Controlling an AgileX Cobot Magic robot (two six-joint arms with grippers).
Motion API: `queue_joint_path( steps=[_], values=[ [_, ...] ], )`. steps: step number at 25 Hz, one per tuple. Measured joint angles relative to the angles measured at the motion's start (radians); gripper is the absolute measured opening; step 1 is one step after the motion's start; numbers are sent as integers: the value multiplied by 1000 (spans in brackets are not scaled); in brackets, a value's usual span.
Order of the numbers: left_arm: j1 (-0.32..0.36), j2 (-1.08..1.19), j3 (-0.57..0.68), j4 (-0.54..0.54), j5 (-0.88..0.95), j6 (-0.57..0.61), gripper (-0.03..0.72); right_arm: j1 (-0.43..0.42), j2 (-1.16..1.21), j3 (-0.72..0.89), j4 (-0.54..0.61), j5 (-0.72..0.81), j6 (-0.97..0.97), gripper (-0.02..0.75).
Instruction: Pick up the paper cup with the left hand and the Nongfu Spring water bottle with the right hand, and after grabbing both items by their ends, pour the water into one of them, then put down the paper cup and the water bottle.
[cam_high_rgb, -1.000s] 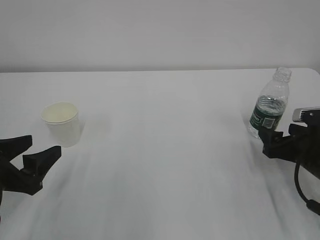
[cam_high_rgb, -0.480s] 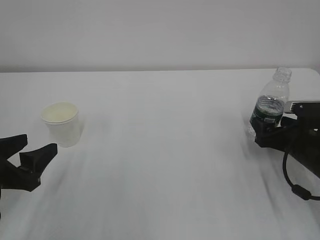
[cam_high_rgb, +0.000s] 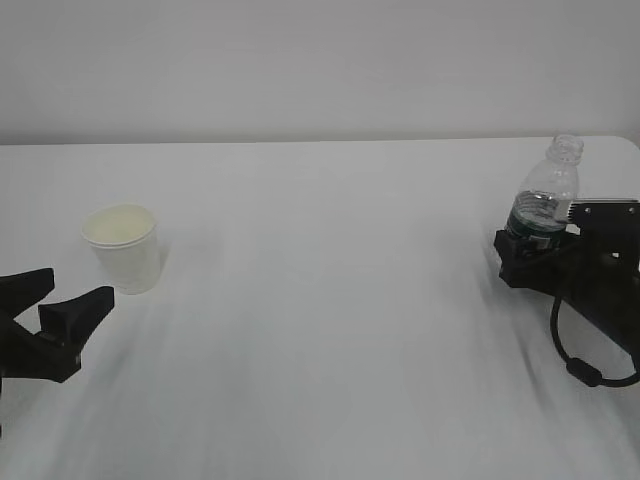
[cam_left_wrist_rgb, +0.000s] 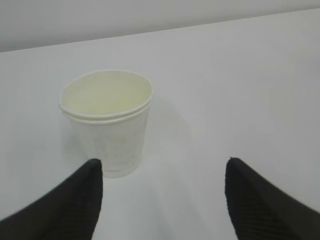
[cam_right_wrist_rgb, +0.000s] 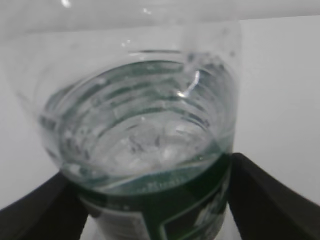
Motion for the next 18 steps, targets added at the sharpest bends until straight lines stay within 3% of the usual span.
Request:
queue_joint_path(
  steps=[18],
  values=[
    [0, 55, -2, 0, -2, 0, 554, 0, 41, -108, 0, 0, 25, 601]
  ],
)
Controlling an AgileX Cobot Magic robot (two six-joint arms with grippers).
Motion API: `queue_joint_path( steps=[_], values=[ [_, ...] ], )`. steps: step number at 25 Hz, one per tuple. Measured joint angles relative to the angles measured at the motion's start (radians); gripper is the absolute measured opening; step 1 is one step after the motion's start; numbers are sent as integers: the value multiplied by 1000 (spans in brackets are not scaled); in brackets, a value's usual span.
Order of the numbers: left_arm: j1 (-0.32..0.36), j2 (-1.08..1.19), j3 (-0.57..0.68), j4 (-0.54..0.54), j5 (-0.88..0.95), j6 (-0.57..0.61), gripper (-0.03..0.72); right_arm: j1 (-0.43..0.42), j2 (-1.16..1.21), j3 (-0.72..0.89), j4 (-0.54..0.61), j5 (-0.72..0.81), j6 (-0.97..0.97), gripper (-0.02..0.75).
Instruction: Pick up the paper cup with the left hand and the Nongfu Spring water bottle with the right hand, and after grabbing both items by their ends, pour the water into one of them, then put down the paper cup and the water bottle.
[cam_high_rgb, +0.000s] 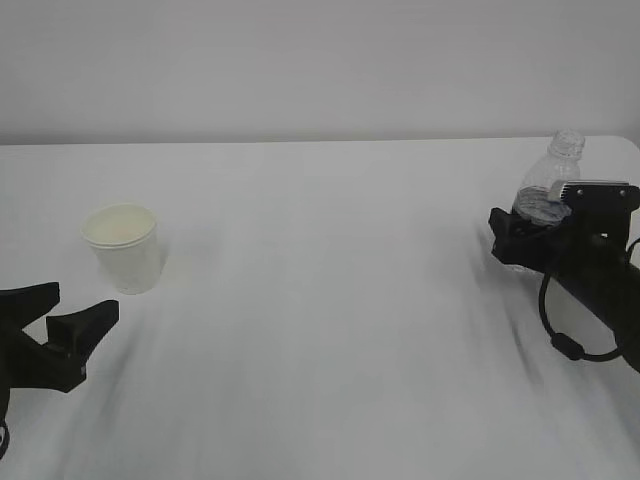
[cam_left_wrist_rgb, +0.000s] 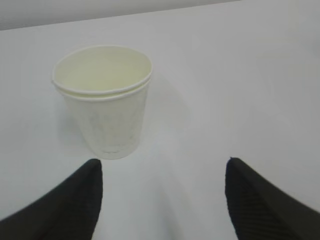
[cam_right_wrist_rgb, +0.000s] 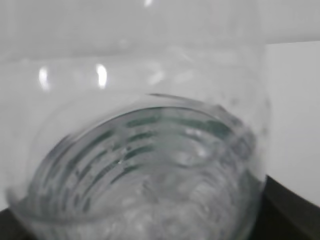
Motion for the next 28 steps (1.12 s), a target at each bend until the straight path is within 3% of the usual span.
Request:
queue_joint_path(
  steps=[9, 18, 28],
  values=[
    [0, 0, 0, -2, 0, 0, 554, 0, 4, -6, 0, 0, 0, 584],
    [0, 0, 0, -2, 0, 0, 554, 0, 4, -6, -4, -1, 0, 443],
    [0, 0, 0, -12, 0, 0, 554, 0, -23, 4, -30, 18, -53, 429]
  ],
)
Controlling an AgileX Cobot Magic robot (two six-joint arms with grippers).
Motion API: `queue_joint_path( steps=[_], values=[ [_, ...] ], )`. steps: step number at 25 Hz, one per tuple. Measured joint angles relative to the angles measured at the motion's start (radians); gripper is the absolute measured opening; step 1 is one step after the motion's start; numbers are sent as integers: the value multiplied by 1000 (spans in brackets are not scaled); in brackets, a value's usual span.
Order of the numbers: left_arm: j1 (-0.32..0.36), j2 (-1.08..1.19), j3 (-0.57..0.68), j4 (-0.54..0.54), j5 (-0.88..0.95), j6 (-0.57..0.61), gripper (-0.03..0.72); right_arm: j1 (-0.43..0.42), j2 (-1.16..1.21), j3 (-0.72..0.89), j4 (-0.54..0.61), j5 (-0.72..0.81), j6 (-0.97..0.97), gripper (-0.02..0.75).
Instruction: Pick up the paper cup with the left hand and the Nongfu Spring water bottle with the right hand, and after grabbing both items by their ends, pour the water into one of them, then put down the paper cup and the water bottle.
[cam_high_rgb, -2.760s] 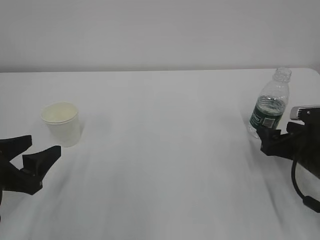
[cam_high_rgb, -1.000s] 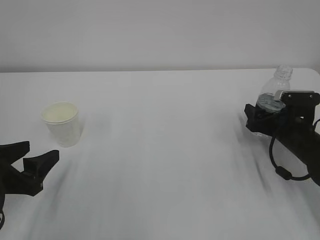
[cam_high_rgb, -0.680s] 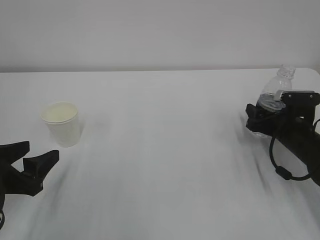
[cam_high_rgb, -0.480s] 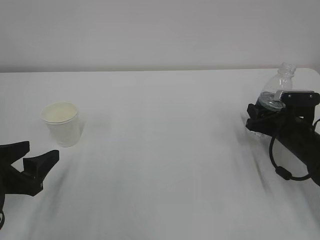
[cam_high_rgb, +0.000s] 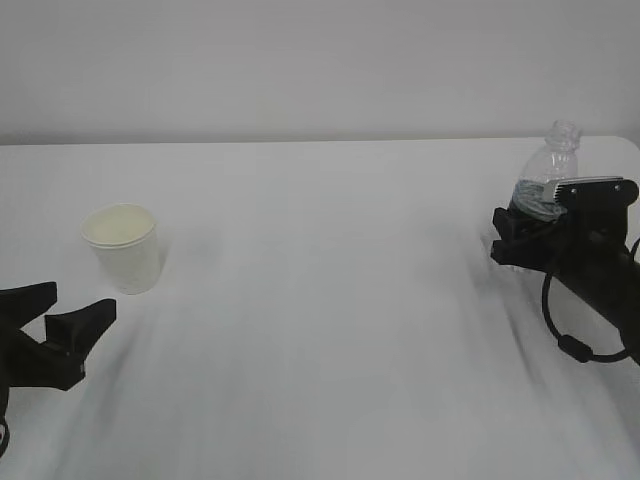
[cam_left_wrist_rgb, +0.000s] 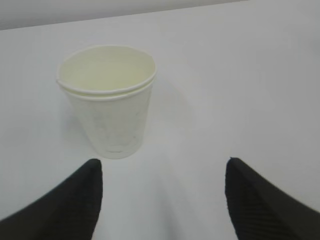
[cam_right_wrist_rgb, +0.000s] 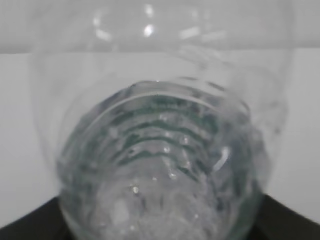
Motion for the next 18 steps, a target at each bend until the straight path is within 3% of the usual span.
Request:
queue_joint_path(
  steps=[5, 18],
  values=[
    [0, 0, 0, -8, 0, 0, 550, 0, -78, 31, -34, 4, -91, 428],
    [0, 0, 0, -10, 0, 0, 517, 0, -249, 198, -53, 6, -105, 428]
  ],
)
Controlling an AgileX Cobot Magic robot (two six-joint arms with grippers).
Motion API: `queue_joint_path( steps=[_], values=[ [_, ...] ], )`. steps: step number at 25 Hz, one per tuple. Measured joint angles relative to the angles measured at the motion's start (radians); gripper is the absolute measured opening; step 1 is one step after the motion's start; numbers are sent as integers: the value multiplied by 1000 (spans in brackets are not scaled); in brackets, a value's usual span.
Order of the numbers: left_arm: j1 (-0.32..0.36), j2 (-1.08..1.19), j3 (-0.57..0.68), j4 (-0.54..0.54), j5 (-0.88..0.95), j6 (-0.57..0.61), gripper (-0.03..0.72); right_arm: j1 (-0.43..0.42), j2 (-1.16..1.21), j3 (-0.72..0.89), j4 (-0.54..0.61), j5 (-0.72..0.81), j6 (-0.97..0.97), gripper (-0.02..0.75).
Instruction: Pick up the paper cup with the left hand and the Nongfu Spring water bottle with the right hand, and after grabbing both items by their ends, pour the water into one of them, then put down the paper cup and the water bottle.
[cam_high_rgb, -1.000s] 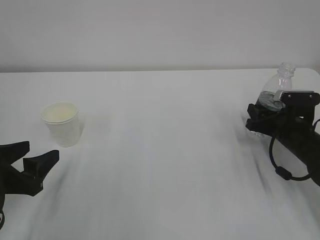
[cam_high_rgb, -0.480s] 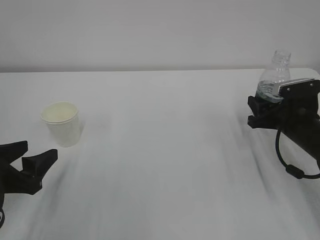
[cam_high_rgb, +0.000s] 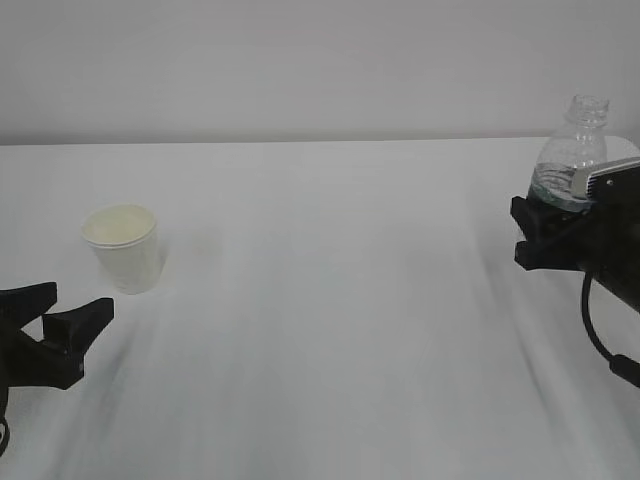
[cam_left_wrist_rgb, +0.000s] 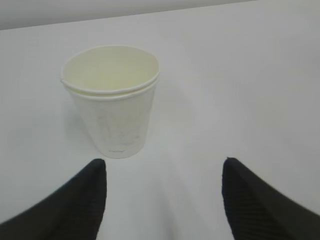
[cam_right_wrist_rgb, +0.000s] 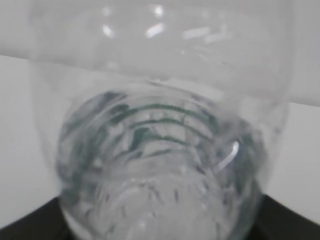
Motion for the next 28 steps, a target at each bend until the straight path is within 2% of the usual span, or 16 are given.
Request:
queue_joint_path(
  steps=[4, 9, 12, 19, 28],
  values=[
    [0, 0, 0, -12, 0, 0, 522, 0, -66, 64, -3, 0, 0, 428],
    [0, 0, -1, -26, 0, 0, 618, 0, -127, 94, -9, 0, 0, 428],
    [0, 0, -1, -55, 0, 0, 643, 0, -145, 96, -13, 0, 0, 428],
    [0, 37, -55, -153, 0, 1, 645, 0, -150, 96, -31, 0, 2, 428],
    [0, 177, -189, -147, 0, 1, 639, 0, -150, 96, -33, 0, 2, 428]
  ],
)
